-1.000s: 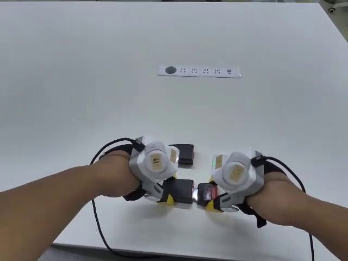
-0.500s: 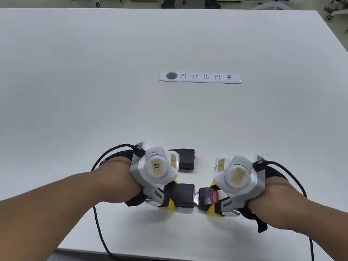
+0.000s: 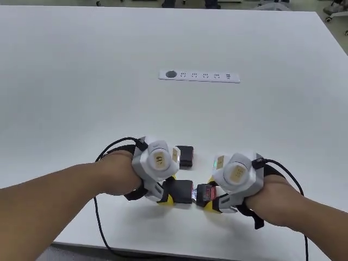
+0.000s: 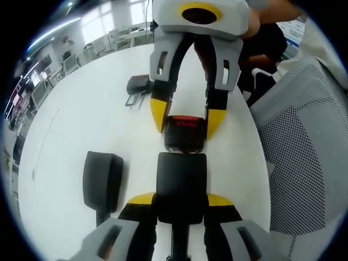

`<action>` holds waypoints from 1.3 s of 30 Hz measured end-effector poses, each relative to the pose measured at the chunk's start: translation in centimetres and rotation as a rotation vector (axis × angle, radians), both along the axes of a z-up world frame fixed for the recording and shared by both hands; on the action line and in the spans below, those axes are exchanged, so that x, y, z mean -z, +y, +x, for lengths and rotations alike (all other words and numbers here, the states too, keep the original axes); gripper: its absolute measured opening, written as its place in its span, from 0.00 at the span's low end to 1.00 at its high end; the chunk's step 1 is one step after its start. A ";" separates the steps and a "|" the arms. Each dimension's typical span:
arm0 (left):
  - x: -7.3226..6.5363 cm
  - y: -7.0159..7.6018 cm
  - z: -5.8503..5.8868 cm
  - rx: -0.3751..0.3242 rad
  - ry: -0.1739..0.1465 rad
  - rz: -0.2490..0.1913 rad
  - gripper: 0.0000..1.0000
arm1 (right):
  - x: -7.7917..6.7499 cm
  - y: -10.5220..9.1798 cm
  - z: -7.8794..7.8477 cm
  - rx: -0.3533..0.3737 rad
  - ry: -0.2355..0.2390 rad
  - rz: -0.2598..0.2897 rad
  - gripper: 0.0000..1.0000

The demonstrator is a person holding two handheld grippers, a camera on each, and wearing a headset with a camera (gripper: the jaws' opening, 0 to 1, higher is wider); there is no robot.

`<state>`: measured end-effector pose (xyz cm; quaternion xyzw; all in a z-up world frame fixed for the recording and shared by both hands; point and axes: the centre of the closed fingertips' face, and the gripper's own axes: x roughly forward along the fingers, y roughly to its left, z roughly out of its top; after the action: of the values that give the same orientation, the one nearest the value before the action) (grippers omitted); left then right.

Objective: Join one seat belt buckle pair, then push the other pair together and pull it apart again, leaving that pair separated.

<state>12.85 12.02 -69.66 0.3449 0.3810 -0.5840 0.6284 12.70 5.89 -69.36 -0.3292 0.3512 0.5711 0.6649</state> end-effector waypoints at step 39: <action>-4.5 1.1 7.3 -0.131 -0.098 -0.050 0.40 | -4.0 -7.4 6.3 0.085 -0.078 -0.008 0.34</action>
<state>20.19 13.14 -65.15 0.3315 0.3569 -0.5335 0.6914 19.01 -1.55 -65.35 -0.3389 0.3410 0.5277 0.7003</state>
